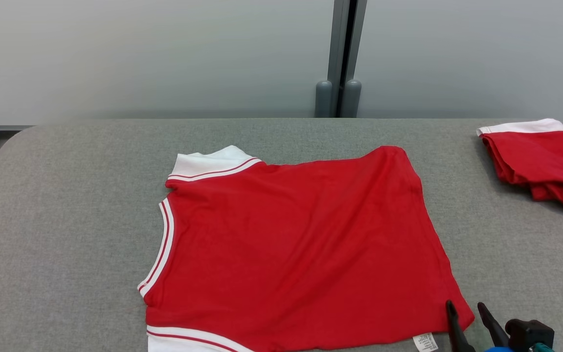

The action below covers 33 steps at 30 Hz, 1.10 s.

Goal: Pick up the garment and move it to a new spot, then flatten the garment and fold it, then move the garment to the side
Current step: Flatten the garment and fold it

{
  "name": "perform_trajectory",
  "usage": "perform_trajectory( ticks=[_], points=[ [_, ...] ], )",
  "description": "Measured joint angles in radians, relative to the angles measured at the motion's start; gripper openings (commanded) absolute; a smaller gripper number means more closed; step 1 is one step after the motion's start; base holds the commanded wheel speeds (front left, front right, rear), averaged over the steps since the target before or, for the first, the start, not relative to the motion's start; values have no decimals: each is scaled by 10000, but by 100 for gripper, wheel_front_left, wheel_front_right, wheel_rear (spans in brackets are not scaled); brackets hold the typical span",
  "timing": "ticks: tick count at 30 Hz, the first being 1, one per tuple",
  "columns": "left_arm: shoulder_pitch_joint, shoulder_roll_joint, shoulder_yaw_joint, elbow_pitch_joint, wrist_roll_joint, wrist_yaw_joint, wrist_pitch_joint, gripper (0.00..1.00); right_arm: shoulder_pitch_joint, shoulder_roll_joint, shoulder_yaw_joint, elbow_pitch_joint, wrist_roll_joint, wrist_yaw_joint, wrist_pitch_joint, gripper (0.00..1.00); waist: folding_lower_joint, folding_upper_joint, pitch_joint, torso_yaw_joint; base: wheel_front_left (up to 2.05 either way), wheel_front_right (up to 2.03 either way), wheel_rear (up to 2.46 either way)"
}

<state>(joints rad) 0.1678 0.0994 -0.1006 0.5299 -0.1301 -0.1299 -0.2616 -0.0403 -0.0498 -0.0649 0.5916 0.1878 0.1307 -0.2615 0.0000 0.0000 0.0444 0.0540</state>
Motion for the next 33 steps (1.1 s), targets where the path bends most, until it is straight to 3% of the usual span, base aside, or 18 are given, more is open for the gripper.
perform_trajectory(
  ticks=[9,17,25,26,27,28,30,33],
  points=[
    [234,-81,138,234,-456,15,-48,100,-168,0,105,493,460,0,-8,100,0,0,81,50,0,0,0],
    [188,-121,-456,474,-1068,15,-40,100,-281,0,391,943,899,0,-10,100,-1,-1,117,88,0,0,0],
    [47,63,-1586,430,-2337,61,407,100,-578,-38,926,1620,1774,-2,-58,100,-2,-3,139,84,0,0,0],
    [47,63,-1586,430,-2337,61,407,100,-578,-38,926,1620,1774,-2,-58,73,-2,-3,139,84,0,0,0],
    [-3,82,-1710,431,-2527,61,468,95,-629,-52,1020,1676,1898,-2,-84,34,-2,-2,142,81,0,0,0],
    [-54,88,-1804,435,-2721,63,556,47,-671,-61,1133,1730,2023,-4,-88,0,-2,-2,139,79,0,0,0],
    [-118,119,-2000,426,-3051,67,593,0,-789,-63,1333,1804,2228,-10,-84,0,-2,-2,134,70,0,0,0],
    [-255,198,-2245,357,-3494,63,619,0,-810,-23,1455,1643,2288,-2,-36,0,-1,2,116,42,0,0,0]
  ],
)
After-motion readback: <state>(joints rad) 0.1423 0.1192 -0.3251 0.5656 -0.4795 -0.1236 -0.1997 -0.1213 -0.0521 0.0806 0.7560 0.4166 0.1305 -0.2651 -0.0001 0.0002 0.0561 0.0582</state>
